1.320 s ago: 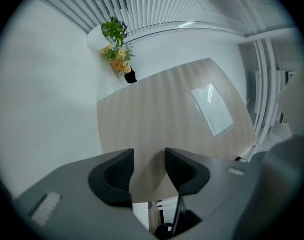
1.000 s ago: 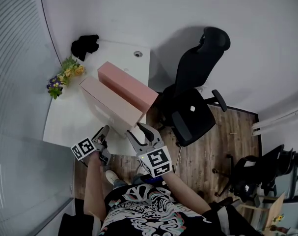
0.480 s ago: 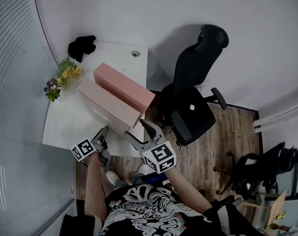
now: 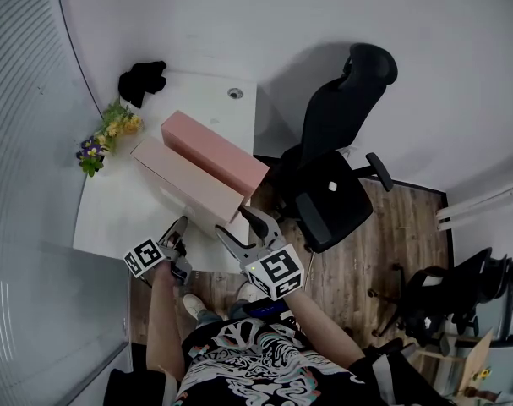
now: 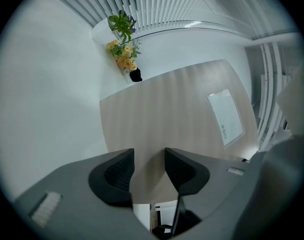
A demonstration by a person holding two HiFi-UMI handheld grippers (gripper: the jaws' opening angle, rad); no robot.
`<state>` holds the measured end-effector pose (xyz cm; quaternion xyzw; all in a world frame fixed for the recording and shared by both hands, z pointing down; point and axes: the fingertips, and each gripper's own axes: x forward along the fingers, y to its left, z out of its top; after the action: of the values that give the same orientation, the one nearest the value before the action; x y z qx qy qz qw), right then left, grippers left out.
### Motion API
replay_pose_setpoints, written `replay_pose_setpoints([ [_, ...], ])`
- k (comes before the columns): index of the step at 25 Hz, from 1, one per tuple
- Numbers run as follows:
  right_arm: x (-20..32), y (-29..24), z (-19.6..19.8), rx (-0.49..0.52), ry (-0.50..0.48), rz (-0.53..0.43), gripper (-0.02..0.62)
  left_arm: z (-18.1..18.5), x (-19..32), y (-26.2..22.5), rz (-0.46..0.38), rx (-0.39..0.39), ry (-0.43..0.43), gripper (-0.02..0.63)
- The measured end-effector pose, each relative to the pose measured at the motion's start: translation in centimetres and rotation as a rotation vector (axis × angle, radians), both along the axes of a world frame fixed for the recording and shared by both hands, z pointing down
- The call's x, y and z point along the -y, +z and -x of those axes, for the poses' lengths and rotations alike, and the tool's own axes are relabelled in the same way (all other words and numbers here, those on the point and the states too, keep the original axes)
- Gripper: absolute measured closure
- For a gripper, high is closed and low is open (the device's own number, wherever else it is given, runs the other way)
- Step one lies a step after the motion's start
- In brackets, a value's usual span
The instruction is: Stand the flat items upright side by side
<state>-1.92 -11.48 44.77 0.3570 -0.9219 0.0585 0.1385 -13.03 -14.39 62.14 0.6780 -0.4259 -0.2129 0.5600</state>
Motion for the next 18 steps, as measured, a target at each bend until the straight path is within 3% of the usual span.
replay_pose_setpoints([
  [8, 0.59, -0.13, 0.08, 0.033, -0.026, 0.01, 0.321, -0.29, 0.07, 0.03, 0.005, -0.008, -0.003, 0.433],
  [18, 0.62, -0.11, -0.18, 0.02, 0.01, -0.009, 0.324, -0.55, 0.63, 0.12, 0.016, -0.002, 0.014, 0.433],
])
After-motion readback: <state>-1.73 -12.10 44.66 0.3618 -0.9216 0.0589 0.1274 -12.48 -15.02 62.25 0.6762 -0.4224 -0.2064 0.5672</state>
